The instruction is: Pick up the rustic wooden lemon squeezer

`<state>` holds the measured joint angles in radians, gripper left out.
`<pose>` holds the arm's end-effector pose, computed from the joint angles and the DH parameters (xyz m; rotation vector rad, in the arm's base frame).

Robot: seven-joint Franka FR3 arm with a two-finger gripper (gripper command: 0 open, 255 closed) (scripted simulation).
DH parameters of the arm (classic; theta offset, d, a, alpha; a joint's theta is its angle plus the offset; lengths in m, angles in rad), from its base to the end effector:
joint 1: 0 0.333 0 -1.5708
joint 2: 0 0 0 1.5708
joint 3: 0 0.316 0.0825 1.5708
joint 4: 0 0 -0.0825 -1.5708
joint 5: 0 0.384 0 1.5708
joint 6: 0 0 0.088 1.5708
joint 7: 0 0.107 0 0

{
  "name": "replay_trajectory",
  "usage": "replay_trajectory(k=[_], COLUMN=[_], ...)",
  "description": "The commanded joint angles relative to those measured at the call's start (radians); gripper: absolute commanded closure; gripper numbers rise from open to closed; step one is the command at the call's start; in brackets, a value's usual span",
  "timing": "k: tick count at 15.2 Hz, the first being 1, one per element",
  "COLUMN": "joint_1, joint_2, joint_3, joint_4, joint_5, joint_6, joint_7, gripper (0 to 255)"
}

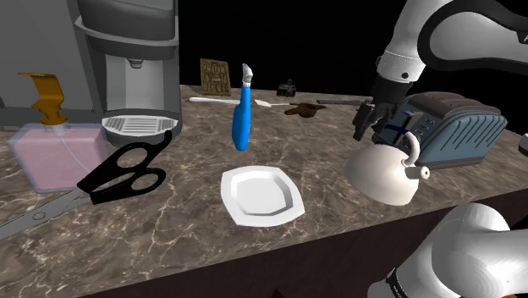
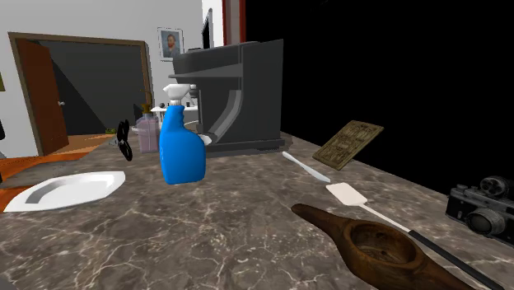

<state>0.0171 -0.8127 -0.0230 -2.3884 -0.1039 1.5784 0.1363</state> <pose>0.3000 -0.0148 0.5843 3.0479 -0.2051 0.0131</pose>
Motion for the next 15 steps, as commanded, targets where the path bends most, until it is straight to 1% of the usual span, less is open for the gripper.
replay_trajectory(k=[1, 8, 15], joint_1=[0.0, -0.032, -0.057], joint_2=[0.0, 0.281, 0.556], joint_3=[0.0, -0.037, -0.079], joint_4=[0.0, 0.158, 0.373], joint_5=[0.0, 0.011, 0.041], joint_6=[0.0, 0.124, 0.186], joint_7=[0.0, 0.047, 0.078], gripper=[0, 0, 0])
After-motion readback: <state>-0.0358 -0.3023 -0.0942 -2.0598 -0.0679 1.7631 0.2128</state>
